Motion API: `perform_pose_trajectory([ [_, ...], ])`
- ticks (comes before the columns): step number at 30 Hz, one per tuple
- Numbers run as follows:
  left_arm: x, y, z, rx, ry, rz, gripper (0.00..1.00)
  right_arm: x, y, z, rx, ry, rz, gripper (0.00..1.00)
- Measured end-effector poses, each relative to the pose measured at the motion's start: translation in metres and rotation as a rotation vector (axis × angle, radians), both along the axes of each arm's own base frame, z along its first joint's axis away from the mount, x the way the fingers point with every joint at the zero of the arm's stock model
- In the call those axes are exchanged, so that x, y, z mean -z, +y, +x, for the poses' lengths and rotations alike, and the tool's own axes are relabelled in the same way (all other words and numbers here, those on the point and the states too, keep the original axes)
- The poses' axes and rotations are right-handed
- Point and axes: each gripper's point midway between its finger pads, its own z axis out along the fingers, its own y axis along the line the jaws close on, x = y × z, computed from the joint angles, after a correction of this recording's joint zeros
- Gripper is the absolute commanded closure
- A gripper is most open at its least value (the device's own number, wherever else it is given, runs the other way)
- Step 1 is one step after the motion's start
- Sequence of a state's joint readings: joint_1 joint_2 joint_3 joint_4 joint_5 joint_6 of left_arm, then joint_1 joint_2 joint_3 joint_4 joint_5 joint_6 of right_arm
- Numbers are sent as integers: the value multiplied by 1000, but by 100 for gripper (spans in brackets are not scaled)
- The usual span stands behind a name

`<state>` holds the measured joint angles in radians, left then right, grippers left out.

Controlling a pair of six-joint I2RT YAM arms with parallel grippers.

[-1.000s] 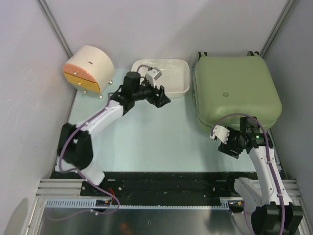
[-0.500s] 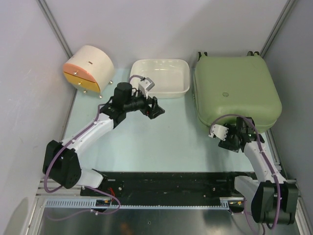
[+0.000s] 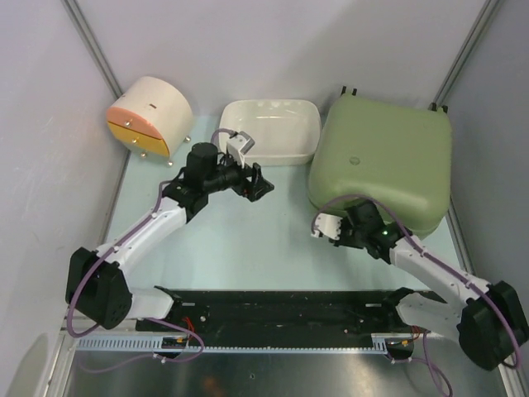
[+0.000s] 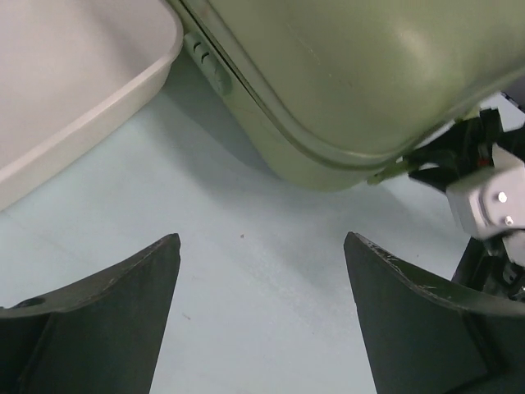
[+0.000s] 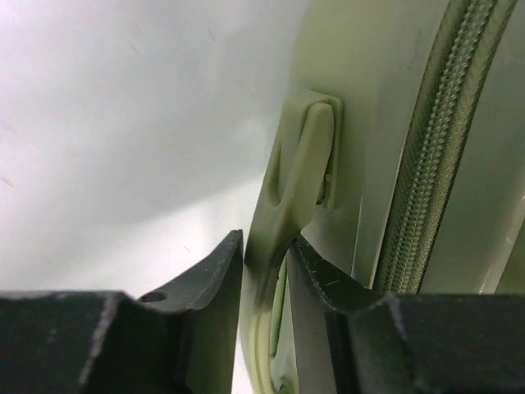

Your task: Open, take out, and arrange the luggage

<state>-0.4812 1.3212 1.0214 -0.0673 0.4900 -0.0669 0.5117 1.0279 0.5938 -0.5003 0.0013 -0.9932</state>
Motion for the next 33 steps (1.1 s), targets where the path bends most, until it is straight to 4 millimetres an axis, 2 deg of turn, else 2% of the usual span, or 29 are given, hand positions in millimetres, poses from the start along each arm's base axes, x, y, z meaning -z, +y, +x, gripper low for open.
perform_pose_trajectory([
  [2,3,7,1,-39,26,-7,13,2,26,-7,11,50,74,44],
  [3,5,10,2,-58,39,-11,13,3,37,-13,26,85,116,37],
  [7,12,36,12,-170,103,-41,12,1,68,-29,112,171,207,24],
  [11,14,56,14,-263,130,-65,10,-15,100,-37,171,214,269,22],
  [13,12,60,10,-289,147,-88,9,-38,131,-39,136,221,340,22],
  [15,13,64,8,-319,182,-120,8,-71,160,-36,95,196,429,22],
  [17,17,71,7,-358,228,-152,9,-104,174,-28,82,155,499,21],
  [19,22,78,8,-391,276,-180,10,-124,178,-22,89,120,530,20],
  [22,31,80,-3,-384,372,-233,12,-146,173,-15,119,73,565,20],
  [25,40,60,-32,-301,458,-268,12,-173,154,1,183,20,625,20],
  [27,47,34,-66,-196,513,-281,10,-197,129,29,275,-34,686,20],
  [30,60,-5,-122,-41,589,-288,9,-229,78,70,438,-132,761,20],
  [33,68,-41,-157,65,691,-284,15,-246,25,96,577,-214,804,19],
])
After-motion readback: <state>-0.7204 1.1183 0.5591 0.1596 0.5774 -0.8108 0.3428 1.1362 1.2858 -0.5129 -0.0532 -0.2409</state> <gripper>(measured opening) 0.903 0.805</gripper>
